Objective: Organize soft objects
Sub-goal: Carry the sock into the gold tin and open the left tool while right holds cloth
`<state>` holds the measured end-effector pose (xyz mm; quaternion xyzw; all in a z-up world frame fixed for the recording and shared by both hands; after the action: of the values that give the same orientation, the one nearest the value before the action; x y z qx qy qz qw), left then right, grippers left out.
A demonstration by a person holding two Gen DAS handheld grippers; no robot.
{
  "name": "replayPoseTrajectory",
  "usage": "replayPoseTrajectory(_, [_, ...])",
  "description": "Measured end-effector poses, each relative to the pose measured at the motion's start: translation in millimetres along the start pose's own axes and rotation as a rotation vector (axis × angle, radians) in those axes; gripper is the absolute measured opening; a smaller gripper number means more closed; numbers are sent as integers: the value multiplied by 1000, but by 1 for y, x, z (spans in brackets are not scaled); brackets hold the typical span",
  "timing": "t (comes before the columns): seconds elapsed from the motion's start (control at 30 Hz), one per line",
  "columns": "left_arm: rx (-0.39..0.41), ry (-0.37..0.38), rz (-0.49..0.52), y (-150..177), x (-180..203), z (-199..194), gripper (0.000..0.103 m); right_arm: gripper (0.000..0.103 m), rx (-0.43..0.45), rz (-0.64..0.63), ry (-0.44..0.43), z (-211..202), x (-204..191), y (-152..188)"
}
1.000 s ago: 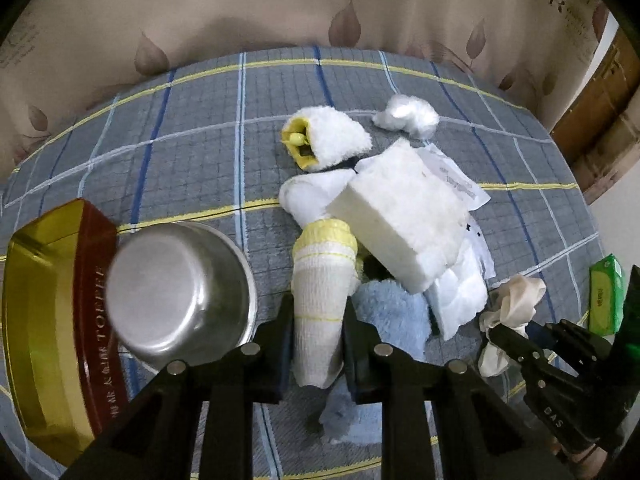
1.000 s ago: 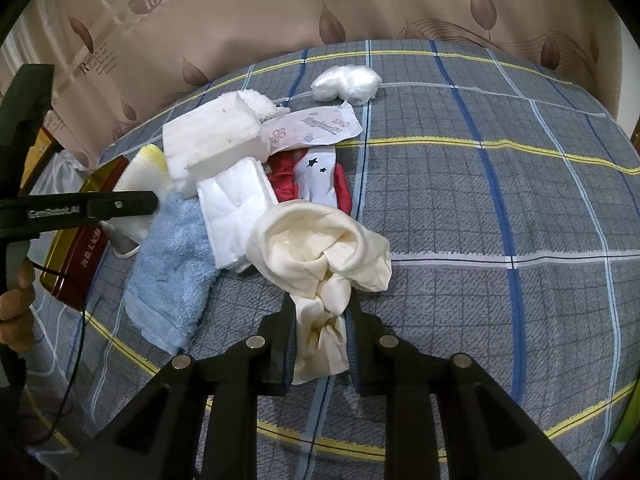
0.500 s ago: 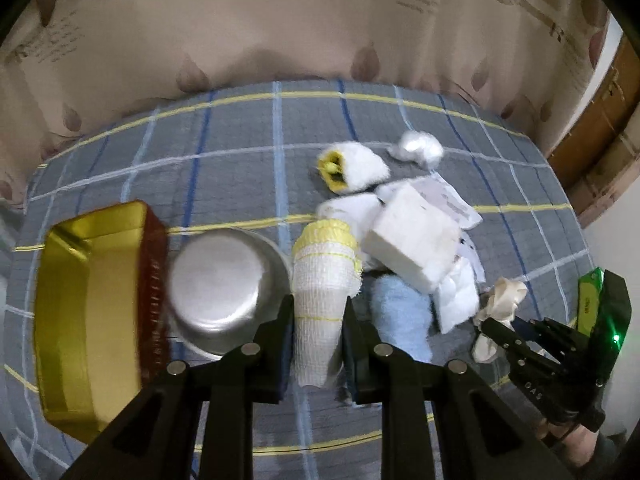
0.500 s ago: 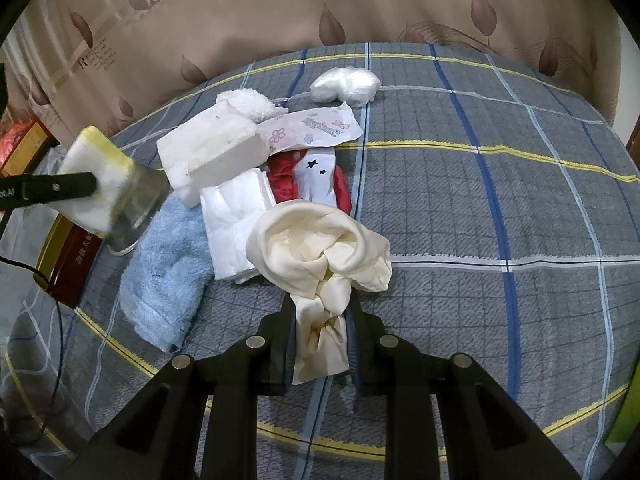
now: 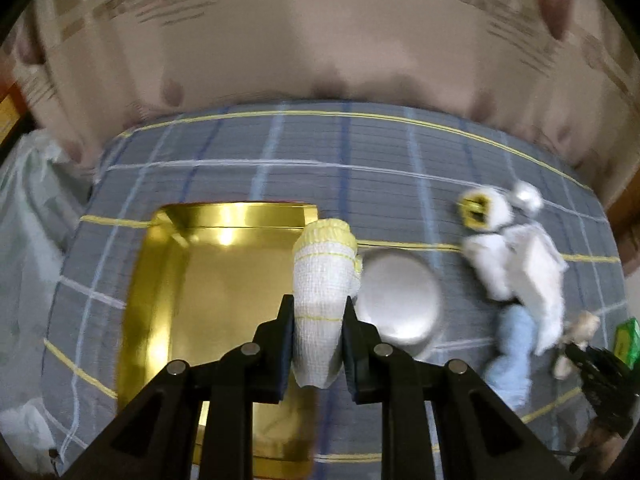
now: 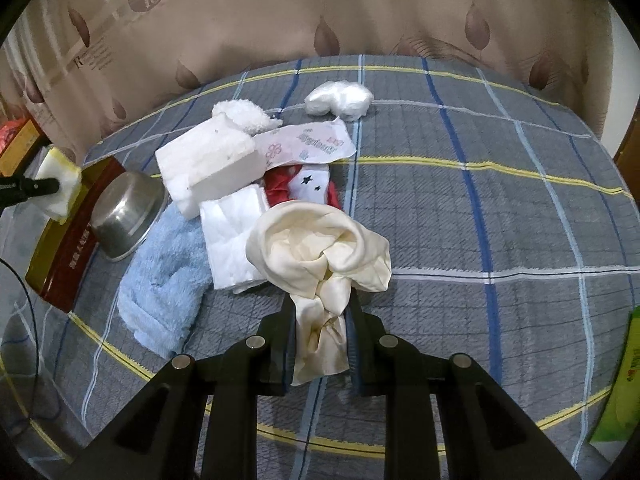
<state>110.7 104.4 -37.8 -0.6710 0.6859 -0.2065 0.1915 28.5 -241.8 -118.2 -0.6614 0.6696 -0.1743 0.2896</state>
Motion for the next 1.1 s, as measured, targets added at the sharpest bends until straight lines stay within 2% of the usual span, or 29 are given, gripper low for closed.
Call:
replayPoseTrajectory(0.13, [-22,-53,-49,-1,-42,15,21,21,11,-1,21,-5,1,-5])
replayPoseTrajectory(0.3, [-57,-85,-82,3,-79,36,21,21,20,-6,45,-10,0,-10])
replayPoseTrajectory(0.63, [-95,-143,-76,11,-102,62,22,21,20,-34,77,-15,-12,-16])
replayPoseTrajectory(0.7, [-91,-151,-61,11,-102,63,30,21,19,-38,82,-15,-14,-17])
replayPoseTrajectory(0.77, [-91,-162,-46,12,-103,64,49,21,18,-42,83,-15,-17,-18])
replayPoseTrajectory(0.83, [-72,-164,-36,11,-103,62,55,21,19,-50,85,-15,-20,-19])
replayPoseTrajectory(1.1, [-40,-178,2,9,-100,51,59,21,25,-75,83,-18,-33,-21])
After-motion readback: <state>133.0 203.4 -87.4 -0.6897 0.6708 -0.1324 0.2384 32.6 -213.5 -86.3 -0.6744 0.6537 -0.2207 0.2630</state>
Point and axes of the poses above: each gripper's, at about its wrist camera, not at the fingertips, and z roughly the way its jaws point, x to its right, y to its underside, the point moved 7 cm from there along z, roughly the way its jaws point, and after that the axes turned 5 degrees about x, right-handed, at the moved point
